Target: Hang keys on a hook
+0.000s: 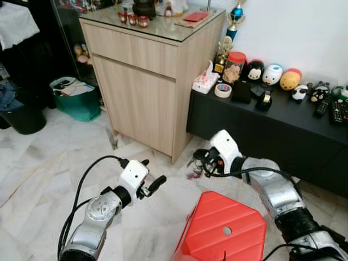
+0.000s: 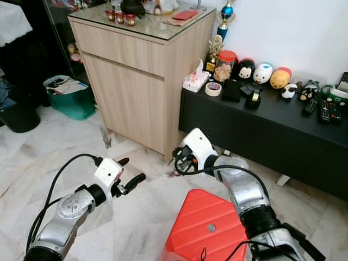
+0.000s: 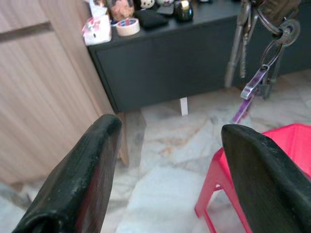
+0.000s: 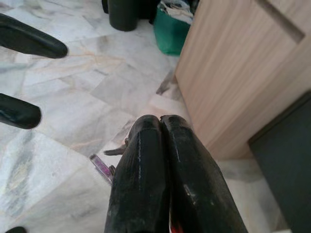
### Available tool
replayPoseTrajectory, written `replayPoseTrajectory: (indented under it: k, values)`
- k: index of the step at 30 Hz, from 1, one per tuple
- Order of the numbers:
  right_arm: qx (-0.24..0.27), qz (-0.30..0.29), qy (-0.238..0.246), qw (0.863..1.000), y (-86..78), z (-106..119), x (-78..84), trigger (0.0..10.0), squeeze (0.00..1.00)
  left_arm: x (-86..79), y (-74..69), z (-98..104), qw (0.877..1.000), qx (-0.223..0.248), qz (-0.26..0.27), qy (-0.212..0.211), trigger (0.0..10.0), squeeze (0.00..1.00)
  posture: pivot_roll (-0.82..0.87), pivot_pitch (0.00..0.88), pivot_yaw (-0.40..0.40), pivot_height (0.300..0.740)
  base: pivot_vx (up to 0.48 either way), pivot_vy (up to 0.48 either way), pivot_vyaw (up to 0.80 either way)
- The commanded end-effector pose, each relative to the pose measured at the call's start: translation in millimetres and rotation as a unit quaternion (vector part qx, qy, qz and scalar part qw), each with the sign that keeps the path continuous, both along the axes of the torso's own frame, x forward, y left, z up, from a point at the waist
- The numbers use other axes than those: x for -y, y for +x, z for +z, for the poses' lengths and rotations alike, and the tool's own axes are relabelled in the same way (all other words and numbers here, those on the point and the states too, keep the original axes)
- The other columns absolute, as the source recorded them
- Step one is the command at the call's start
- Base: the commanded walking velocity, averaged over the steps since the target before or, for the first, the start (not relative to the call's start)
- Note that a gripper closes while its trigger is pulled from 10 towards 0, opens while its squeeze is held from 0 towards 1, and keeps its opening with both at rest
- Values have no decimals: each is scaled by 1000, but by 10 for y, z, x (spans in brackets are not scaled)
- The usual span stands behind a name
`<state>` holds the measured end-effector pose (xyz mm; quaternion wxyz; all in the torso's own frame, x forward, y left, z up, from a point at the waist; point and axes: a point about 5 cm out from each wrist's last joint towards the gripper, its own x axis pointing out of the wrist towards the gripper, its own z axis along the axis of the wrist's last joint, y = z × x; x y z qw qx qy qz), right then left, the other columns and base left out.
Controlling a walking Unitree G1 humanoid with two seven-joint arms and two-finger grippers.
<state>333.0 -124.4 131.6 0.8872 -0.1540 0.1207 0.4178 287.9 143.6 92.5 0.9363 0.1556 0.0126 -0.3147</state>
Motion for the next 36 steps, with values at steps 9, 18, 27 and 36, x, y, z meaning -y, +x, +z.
replayPoseTrajectory:
  k: [9, 18, 27, 36]
  values:
    - [18, -40, -3, 999, 37, 84, -2, 10000, 0, 59, 26, 64, 1000, 6, -8, 1, 10000, 0, 56, 0, -74, 740, 0, 0, 0]
    - [-47, -313, 148, 937, 163, -25, 200, 10000, 0, -109, 98, 106, 987, 30, 135, -84, 10000, 0, 61, 0, -73, 740, 0, 0, 0]
    - [-119, -430, 202, 872, 2, -325, 265, 10000, 0, -214, 83, 109, 962, 46, 233, -133, 10000, 0, 53, 0, -75, 740, 0, 0, 0]
    - [-139, -453, 212, 855, -32, -370, 273, 10000, 0, -75, 66, 105, 965, 47, 215, -142, 10000, 0, 51, 0, -69, 740, 0, 0, 0]
